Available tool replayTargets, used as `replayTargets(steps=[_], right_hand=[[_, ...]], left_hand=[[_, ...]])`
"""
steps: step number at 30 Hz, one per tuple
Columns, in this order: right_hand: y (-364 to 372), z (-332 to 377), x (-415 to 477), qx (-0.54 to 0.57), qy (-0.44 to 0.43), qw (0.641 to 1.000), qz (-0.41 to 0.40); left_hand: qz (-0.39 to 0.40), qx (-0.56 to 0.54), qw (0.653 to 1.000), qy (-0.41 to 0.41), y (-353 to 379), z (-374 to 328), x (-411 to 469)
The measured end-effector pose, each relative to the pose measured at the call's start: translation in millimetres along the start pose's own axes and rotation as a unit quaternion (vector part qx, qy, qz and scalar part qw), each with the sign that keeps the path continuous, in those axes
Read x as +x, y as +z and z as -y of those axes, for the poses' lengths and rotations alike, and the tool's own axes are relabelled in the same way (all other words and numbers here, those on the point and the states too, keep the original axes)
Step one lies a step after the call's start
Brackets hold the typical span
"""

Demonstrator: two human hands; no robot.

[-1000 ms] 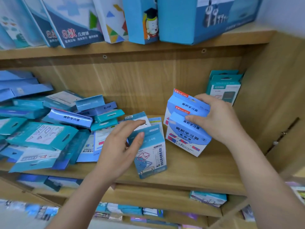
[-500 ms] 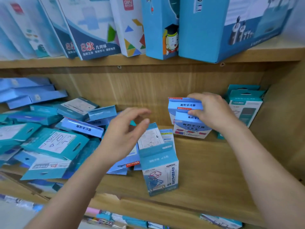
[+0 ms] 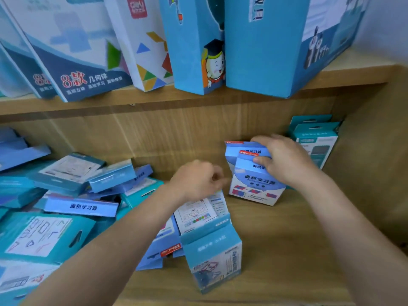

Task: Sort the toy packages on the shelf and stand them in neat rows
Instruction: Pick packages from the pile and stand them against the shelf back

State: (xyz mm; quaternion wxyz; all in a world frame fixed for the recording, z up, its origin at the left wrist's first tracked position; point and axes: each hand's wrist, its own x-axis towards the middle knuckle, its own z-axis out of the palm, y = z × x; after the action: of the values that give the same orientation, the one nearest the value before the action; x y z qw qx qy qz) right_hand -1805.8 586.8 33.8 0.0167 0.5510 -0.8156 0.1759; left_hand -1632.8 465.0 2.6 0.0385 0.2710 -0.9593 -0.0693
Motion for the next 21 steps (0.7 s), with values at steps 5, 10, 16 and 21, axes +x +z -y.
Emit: replayTargets(steps=[5, 10, 16, 21], right_hand=[[10.3, 8.9, 2.3, 0.004, -0.001, 1.0, 0.022], [17.3, 13.9, 16.5, 0.052, -0.028, 0.998, 0.024], [27.5, 17.3, 27.5, 0.089, -0.068, 0.993, 0.019], [33.8, 22.2, 30.5, 0.048, -0.073, 0.996, 0.002]], left_hand=[[0.218, 0.107, 0.965, 0.096, 25.0, 4.0, -1.2], [0.209, 0.059, 0.97, 0.111, 30.0, 10.3, -1.4], [-0.064, -0.204, 0.977, -0.002, 25.7, 28.1, -14.9], [-0.19, -0.144, 0.97, -0.041, 12.1, 16.4, 1.4]])
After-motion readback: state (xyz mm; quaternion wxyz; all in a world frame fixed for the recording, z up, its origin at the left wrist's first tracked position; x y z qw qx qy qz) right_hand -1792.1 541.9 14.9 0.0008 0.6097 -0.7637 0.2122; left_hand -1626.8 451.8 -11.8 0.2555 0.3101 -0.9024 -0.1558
